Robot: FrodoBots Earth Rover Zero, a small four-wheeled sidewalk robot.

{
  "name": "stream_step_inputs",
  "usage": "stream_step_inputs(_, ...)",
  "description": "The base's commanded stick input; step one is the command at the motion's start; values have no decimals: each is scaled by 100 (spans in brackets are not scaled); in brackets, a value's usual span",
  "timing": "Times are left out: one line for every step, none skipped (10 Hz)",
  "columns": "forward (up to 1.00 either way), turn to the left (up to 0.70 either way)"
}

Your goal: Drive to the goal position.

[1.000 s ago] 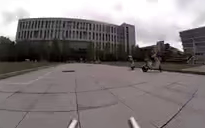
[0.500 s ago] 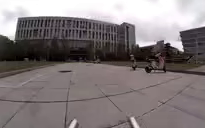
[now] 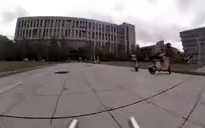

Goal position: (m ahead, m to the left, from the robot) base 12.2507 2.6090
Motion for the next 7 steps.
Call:
stream_step_inputs(100, 0)
stream_step_inputs(100, 0)
stream_step_inputs(100, 0)
stream_step_inputs(100, 0)
stream_step_inputs(100, 0)
stream_step_inputs(100, 0)
stream_step_inputs(100, 0)
